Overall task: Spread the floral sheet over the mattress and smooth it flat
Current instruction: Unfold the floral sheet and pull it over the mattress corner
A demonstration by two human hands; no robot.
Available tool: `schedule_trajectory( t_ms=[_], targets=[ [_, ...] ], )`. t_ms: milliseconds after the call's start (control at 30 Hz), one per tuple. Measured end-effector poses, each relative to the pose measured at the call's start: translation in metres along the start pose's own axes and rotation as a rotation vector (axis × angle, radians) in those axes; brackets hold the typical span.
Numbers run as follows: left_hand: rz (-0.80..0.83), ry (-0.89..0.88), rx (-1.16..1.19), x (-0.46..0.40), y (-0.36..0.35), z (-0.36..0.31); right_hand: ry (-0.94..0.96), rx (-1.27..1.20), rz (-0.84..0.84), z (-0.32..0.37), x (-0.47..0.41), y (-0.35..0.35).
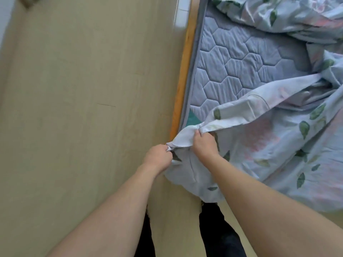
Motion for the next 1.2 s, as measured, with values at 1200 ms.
schedule_trajectory(
  t_ms=[1200],
  targets=[
    [-0.082, -0.584, -1.288, -0.032, 0.093, -0.164, -0.198, -0.276, 0.069, 0.015, 0.019, 0.007]
  ],
)
Point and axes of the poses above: each hand's wrist, its own x-axis away from the middle knuckle, its own y-axis out of the back of the hand, z = x × y, the point moved 1 cm from there along -x, towards the middle knuckle, and after that the axes turned 15 degrees about z, right-handed, at the moved point
